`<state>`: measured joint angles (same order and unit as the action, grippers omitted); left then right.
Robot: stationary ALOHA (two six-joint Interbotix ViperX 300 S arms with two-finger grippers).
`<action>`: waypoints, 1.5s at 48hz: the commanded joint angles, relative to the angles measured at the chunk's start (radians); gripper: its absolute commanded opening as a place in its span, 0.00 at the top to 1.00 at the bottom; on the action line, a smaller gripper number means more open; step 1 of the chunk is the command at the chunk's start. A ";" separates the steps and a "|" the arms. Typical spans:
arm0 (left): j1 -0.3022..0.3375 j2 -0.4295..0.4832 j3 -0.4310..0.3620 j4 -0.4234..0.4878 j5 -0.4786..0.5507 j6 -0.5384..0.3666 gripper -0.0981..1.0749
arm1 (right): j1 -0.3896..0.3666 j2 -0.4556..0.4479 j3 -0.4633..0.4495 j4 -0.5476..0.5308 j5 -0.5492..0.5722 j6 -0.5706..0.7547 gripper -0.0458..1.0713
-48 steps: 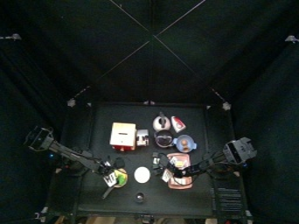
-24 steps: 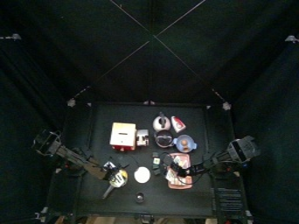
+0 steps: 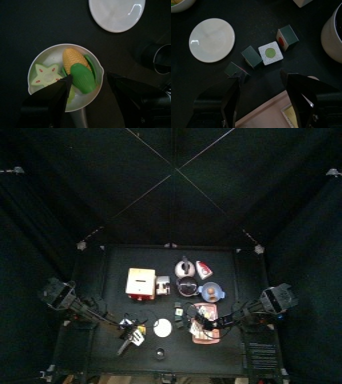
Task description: Grab corn
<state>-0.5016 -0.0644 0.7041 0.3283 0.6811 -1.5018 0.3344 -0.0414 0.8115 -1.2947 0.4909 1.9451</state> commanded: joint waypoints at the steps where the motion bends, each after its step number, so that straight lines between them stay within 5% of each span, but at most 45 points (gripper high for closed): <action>1: 0.003 0.003 -0.006 -0.008 -0.005 -0.003 0.13 | 0.000 -0.011 -0.011 -0.005 0.003 0.002 0.14; 53: 0.037 0.069 0.038 -0.043 -0.077 -0.002 0.14 | -0.008 0.029 -0.015 -0.006 0.002 0.002 0.14; 72: 0.041 0.046 0.035 -0.005 -0.067 0.006 0.26 | -0.008 0.029 -0.020 -0.006 0.002 0.000 0.14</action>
<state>-0.4633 0.0061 0.7532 0.3007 0.6136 -1.4987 0.3298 0.0015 0.8115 -1.2977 0.4909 1.9451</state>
